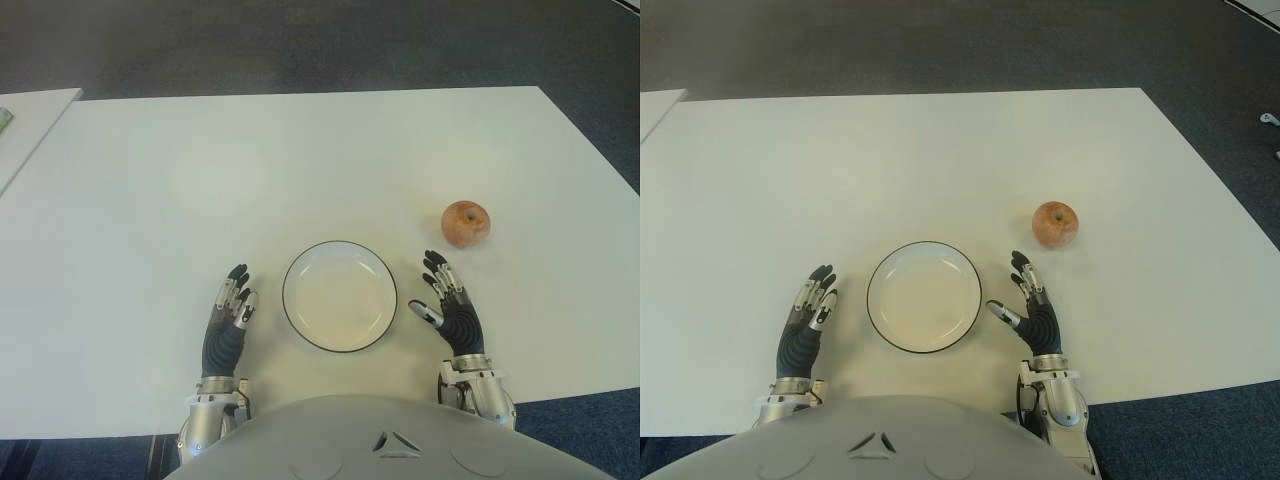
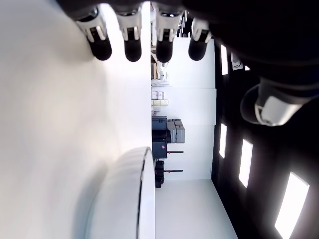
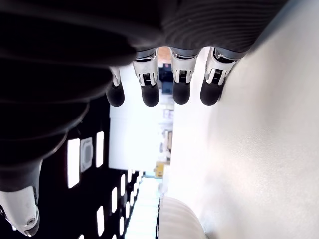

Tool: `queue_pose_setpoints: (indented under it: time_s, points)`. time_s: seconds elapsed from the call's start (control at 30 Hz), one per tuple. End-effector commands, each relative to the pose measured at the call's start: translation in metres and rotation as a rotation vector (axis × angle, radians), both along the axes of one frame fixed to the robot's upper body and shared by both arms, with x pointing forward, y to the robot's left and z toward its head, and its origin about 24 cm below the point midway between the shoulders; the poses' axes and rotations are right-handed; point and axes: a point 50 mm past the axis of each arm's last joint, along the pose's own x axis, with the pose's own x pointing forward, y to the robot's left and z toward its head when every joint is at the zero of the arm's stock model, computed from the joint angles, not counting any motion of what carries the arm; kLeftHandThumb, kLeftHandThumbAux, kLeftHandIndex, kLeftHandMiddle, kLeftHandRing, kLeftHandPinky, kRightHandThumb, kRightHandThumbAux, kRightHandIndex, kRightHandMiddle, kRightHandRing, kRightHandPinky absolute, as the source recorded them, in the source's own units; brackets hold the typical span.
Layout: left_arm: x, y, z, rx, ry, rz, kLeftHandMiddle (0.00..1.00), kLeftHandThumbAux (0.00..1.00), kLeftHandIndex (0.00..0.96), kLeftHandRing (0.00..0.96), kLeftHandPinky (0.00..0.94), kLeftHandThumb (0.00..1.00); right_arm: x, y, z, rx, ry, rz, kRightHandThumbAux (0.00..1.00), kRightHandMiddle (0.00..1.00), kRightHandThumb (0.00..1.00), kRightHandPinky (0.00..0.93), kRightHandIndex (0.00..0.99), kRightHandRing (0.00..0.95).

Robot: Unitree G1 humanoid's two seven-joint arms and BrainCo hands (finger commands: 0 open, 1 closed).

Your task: Put the apples into the plate.

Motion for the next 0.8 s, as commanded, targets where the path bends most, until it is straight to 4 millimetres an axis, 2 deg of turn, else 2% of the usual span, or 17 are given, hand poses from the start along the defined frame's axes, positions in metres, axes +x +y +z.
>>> queue_pose_setpoints:
  time_s: [0.03,0.43,0.5,0.67,0.8]
  points:
    - [-0.006,-0.005,-0.008,-0.019,0.066,-0.019,0.000,0.412,0.000,0.000,0.000,0.010,-0.019,-0.002,-0.024,0.008,0.173,-0.016,0.603,0.000,0.094,0.000,0.000,0.000]
    - [-0.005,-0.005,-0.007,-0.030,0.065,-0.023,0.000,0.418,0.000,0.000,0.000,0.006,-0.018,-0.002,-0.024,0.006,0.173,-0.018,0.598,0.000,0.095,0.000,0.000,0.000]
    - [-0.005,-0.006,-0.007,-0.031,0.065,-0.023,0.000,0.416,0.000,0.000,0.000,0.008,-0.018,-0.004,-0.019,0.003,0.160,-0.021,0.600,0.000,0.095,0.000,0.000,0.000]
    - [-0.006,-0.006,-0.006,-0.037,0.065,-0.020,0.000,0.410,0.000,0.000,0.000,0.013,-0.013,-0.014,0.016,-0.060,0.043,-0.044,0.596,0.000,0.105,0.000,0.000,0.000]
    - [-0.006,-0.005,-0.007,-0.031,0.068,-0.016,0.000,0.412,0.000,0.000,0.000,0.017,-0.002,-0.016,0.050,-0.206,-0.162,-0.062,0.560,0.000,0.179,0.000,0.000,0.000]
